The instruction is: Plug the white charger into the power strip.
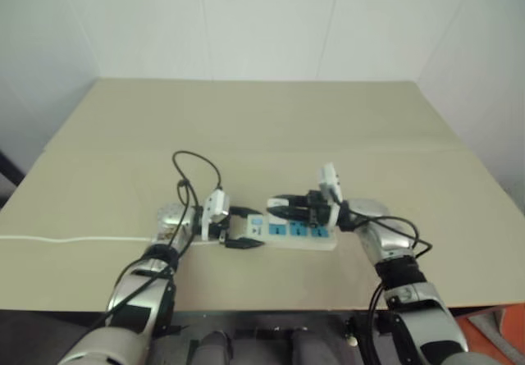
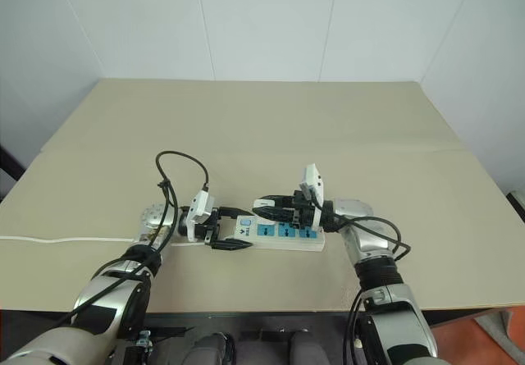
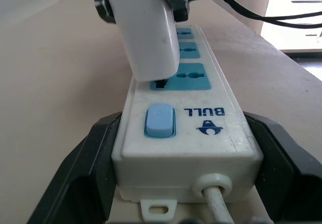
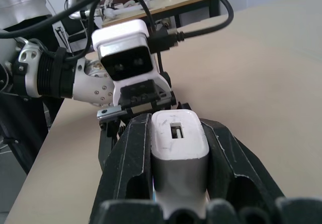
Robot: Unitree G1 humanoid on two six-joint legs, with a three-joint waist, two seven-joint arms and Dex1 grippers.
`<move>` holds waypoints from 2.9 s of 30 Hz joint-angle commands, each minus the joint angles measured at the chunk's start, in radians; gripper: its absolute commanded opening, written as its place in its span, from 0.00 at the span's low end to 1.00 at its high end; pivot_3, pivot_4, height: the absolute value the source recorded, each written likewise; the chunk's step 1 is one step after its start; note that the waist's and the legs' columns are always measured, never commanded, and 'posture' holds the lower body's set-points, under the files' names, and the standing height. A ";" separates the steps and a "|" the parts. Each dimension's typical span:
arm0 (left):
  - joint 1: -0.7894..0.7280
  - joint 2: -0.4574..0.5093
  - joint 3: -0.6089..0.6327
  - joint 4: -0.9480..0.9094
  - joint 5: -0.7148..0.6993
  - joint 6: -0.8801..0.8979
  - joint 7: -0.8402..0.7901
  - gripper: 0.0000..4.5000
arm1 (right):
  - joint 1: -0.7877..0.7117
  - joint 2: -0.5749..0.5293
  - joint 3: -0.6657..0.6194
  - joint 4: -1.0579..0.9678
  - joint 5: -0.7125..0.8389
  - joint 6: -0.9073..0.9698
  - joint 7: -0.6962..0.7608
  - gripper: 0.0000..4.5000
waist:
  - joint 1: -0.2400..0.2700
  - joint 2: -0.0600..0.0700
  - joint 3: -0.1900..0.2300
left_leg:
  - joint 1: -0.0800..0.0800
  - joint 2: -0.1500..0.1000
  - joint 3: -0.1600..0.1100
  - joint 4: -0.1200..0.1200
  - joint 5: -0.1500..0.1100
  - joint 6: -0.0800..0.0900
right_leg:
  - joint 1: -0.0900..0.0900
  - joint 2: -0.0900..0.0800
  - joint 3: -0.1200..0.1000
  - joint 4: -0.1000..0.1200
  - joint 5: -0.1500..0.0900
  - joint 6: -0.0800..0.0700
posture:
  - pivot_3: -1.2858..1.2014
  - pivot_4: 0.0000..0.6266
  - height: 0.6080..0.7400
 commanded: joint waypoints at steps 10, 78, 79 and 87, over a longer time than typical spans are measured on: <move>0.004 0.000 -0.005 -0.042 -0.011 0.005 -0.004 0.73 | 0.078 -0.021 0.001 -0.005 -0.007 -0.160 0.063 0.26 | 0.001 0.000 0.000 | 0.000 0.000 0.000 0.000 0.000 0.000 | 0.001 0.000 0.000 -0.001 0.000 0.000 | 0.52 0.24 1.00; 0.153 0.247 -0.084 -0.515 -0.384 0.410 -0.004 1.00 | 0.119 -0.229 -0.028 -0.212 -0.085 -0.331 -0.028 1.00 | -0.019 0.002 0.002 | 0.013 0.001 -0.001 -0.002 -0.001 -0.001 | 0.014 0.000 0.001 -0.004 -0.006 0.008 | 0.52 0.24 1.00; 0.181 0.294 -0.087 -0.559 -0.391 0.425 -0.004 1.00 | 0.132 -0.277 -0.064 -0.258 -0.065 -0.298 -0.037 1.00 | -0.022 0.003 0.003 | 0.012 0.001 -0.001 -0.002 -0.001 -0.001 | 0.012 0.000 0.001 -0.003 -0.006 0.008 | 0.52 0.24 1.00; 0.318 0.498 -0.053 -0.685 -0.388 0.457 -0.004 1.00 | 0.306 -0.597 -0.294 -0.432 0.020 -0.238 0.018 1.00 | -0.005 0.005 0.005 | 0.007 0.002 0.002 -0.004 -0.001 -0.001 | 0.004 0.001 0.002 -0.002 -0.007 0.006 | 0.52 0.24 1.00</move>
